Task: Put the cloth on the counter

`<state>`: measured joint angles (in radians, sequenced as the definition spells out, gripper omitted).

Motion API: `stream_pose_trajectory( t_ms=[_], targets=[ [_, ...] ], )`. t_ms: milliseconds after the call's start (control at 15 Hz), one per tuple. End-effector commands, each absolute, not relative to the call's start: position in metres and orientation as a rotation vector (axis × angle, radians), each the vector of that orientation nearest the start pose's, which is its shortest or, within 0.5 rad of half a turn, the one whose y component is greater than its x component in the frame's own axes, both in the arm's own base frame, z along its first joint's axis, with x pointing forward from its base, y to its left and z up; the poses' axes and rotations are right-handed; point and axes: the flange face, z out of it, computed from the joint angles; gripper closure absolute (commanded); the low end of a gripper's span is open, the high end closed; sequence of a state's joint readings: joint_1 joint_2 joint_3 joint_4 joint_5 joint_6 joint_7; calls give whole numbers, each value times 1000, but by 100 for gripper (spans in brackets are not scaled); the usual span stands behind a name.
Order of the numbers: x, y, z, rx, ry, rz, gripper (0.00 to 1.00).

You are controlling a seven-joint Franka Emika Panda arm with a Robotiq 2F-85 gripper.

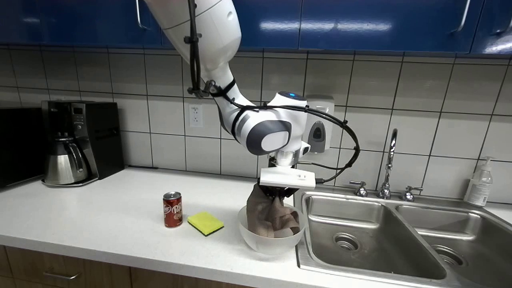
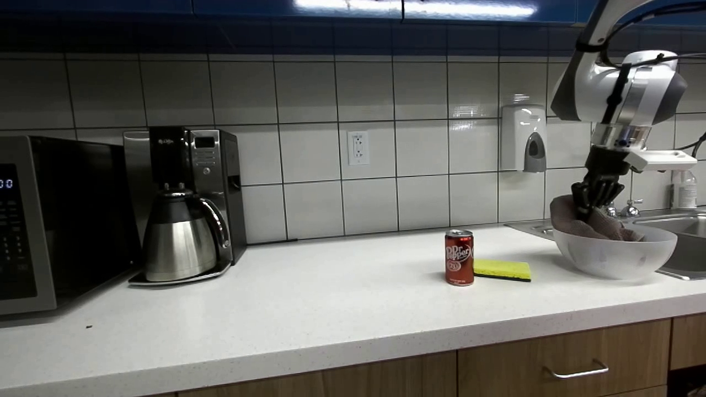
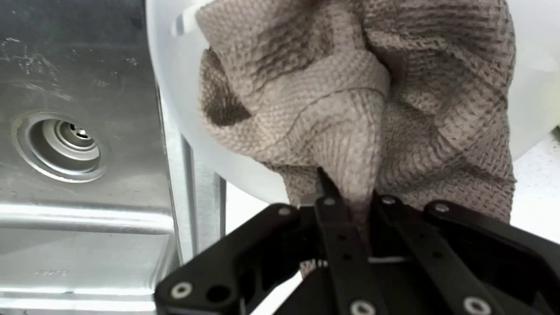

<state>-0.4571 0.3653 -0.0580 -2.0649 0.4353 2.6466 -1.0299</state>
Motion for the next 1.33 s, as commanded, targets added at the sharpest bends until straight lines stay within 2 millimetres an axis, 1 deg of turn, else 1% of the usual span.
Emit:
stream_pose_trajectory(
  t_ms=[0,333,467,667,800,933,1267],
  targets=[
    [514,-300,309,-3073,-269,-568,97],
    [512,-289,347,-3072,-292,-671,97],
    [513,-281,362,-3063,-309,-722,97],
    [518,-265,376,-3024,-347,-803,97],
    [524,-252,380,-2990,-374,-855,97],
    [531,-239,378,-2958,-398,-894,97],
    [558,-208,363,-2873,-427,-965,97]
  ],
)
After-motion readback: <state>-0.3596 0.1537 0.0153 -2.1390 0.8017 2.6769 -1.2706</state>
